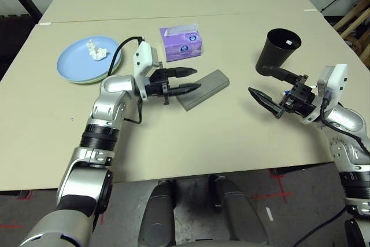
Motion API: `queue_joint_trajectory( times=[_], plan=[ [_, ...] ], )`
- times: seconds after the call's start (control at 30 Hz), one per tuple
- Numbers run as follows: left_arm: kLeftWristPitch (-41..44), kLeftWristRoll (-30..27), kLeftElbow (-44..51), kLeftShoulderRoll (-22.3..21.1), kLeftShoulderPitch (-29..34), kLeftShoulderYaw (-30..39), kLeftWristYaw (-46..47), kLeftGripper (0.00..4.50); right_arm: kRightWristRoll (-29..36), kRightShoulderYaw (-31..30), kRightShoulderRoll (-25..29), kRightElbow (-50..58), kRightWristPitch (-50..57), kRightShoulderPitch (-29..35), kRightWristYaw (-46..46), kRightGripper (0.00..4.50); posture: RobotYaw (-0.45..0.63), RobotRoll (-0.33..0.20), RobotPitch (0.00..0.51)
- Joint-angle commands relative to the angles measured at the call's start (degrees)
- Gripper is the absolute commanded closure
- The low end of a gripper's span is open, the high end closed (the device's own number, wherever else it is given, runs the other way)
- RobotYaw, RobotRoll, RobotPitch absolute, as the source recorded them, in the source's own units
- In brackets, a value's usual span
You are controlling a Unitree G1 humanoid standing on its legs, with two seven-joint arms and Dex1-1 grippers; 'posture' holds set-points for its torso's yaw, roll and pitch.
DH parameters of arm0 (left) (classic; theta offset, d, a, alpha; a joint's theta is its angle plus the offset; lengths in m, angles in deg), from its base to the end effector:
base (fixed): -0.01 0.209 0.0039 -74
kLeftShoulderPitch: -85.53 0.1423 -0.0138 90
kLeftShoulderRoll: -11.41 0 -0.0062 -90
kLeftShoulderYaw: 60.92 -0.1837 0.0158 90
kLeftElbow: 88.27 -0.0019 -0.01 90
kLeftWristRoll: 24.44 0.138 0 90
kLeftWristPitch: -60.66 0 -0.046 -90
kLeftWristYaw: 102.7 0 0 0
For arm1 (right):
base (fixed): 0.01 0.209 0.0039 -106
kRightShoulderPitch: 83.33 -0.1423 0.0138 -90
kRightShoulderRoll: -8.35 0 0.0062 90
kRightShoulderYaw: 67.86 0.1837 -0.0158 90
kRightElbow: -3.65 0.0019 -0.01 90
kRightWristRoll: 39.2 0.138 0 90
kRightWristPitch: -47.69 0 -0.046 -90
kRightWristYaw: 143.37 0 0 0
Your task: Organize and tidy the items on the table.
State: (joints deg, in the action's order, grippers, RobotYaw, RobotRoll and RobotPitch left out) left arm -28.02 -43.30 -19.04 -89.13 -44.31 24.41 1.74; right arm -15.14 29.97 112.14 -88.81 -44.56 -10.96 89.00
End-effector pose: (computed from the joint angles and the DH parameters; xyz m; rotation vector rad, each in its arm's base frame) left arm 0.3178 0.2002 0.1730 0.3249 -0.1502 -1.3797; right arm 0.2521 -0.2521 0.1457 -0.2343 -0.2999 0.8351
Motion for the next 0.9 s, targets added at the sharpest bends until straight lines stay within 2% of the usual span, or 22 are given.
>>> queue_joint_trajectory(
  times=[0.03,0.27,0.33,0.47,0.53,0.63,0.73,0.83,0.9],
  plan=[
    [-1.41,0.62,-0.06,-0.70,0.14,-0.70,-1.60,0.03,0.70,0.78,1.04,0.71,0.34,-0.02,0.68,0.00,0.04,0.000,0.177],
    [-4.95,1.28,-2.81,-0.27,-0.29,-0.91,-3.15,0.03,1.80,1.97,2.38,1.69,1.23,1.00,0.32,0.00,0.02,0.000,0.170],
    [-5.81,0.86,-3.48,0.86,-0.85,-0.90,-3.32,0.03,3.42,4.43,3.36,1.98,3.72,1.67,-1.21,0.00,0.01,0.000,0.165],
    [-6.50,0.74,-4.09,2.15,-1.44,-0.57,-3.10,0.03,4.88,6.15,7.12,3.35,7.50,2.64,0.25,0.00,0.01,0.000,0.160],
    [-6.56,0.81,-4.38,2.19,-1.56,-0.59,-3.27,0.03,4.35,5.10,11.63,3.24,10.31,1.73,3.57,0.00,0.00,0.000,0.162],
    [-6.83,0.80,-4.72,2.18,-1.41,-0.57,-3.39,0.03,-0.54,1.43,19.52,-2.04,10.66,-3.58,9.54,0.00,0.00,0.000,0.167],
    [-6.88,0.74,-4.45,2.21,-1.05,-0.34,-2.84,0.03,-3.18,-1.41,24.23,-7.70,10.84,-8.86,14.76,0.00,0.01,0.000,0.173],
    [-6.62,0.63,-3.63,2.00,-0.40,-0.11,-2.38,0.03,-8.02,-5.41,27.47,-9.58,11.71,-10.42,16.97,0.00,0.02,0.000,0.177],
    [-6.35,0.61,-3.08,1.78,-0.01,0.04,-2.09,0.03,-14.14,-8.96,29.78,-9.07,12.01,-10.79,15.70,0.00,0.03,0.000,0.181]
  ],
)
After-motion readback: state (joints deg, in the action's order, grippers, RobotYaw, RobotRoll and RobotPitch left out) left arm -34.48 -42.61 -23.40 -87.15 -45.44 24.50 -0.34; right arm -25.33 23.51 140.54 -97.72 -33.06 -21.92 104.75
